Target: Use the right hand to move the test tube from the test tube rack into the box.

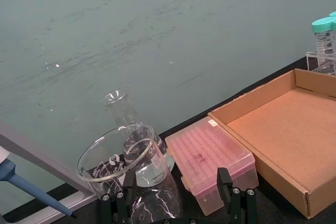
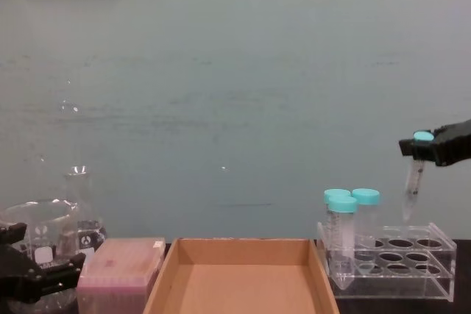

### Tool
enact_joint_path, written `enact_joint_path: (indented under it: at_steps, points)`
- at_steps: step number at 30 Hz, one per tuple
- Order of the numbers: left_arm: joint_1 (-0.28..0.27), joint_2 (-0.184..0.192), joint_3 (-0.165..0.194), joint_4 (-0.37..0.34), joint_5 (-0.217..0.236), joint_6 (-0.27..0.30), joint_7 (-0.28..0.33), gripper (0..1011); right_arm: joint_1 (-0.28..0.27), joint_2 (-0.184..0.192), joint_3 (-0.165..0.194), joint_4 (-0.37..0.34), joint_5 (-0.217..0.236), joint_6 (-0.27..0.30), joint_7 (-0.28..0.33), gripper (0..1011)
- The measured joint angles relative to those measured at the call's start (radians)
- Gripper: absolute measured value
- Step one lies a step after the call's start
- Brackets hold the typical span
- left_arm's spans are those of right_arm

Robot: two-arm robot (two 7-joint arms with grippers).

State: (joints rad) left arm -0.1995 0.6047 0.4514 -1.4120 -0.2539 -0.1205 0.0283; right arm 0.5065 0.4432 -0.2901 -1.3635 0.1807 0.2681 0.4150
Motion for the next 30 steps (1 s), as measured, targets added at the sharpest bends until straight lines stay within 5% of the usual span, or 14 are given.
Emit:
enact_joint_path:
  at_steps: [19,30]
  points:
    - [0.000,0.000,0.000,0.000,0.000,0.000,0.000,1000,0.001,0.063,0.035,-0.178,0.078,0.128,0.034,267]
    - [0.000,0.000,0.000,0.000,0.000,0.000,0.000,1000,0.021,0.060,-0.011,-0.266,0.118,0.158,0.057,267]
